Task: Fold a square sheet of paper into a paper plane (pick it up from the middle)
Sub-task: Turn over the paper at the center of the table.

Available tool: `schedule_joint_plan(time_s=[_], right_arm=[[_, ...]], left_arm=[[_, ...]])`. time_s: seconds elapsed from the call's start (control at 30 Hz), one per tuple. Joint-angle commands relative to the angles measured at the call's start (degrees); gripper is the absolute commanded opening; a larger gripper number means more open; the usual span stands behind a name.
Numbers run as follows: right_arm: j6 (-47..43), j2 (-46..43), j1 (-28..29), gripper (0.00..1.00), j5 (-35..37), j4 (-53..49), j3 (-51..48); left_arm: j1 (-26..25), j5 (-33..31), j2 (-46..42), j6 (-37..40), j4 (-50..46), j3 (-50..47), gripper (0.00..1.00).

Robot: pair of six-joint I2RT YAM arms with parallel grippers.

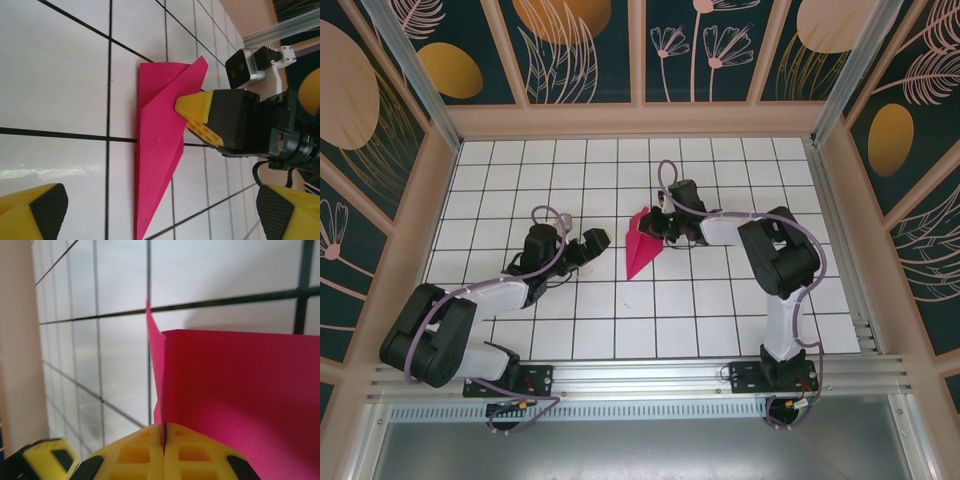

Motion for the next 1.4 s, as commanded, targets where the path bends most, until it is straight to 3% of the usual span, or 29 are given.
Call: schedule_joint_plan(time_s=[0.0, 0.3, 0.53, 0.83, 0.93, 1.1, 1.37], right_arm=[[-0.54, -7.04, -1.23, 0.02, -7.53, 7.83, -1.08], [3.16, -12.99, -1.18, 0.02, -16.42, 12.74, -1.75], [7.63, -13.41, -0.36, 0.02, -19.12, 16.85, -1.21], [12.5, -13.66, 0.37, 0.03, -21.19, 21.44, -0.43], [12.83, -13.54, 0.63, 0.03, -21.55, 21.46, 0.09], [12.89, -12.86, 0.98, 0.03, -21.91, 21.36, 0.56], [12.83, -12.22, 1.07, 0.03, -22.2, 20.8, 0.71]], left_arm=[[0.42, 6.29, 0.0, -2.8, 9.1, -0.58, 0.98], [0.42, 12.11, -1.09, -4.36, 18.24, -0.5, 0.98], [0.39, 15.64, -1.14, -7.71, 26.03, -1.3, 0.99], [-0.11, 17.1, -0.42, -8.66, 27.61, -1.32, 0.98], [-0.36, 17.79, 0.49, -9.65, 29.79, -1.2, 0.9], [-0.44, 18.47, 1.71, -11.97, 35.43, -1.59, 0.64], [-0.42, 17.75, 1.71, -11.73, 35.32, -1.11, 0.4]])
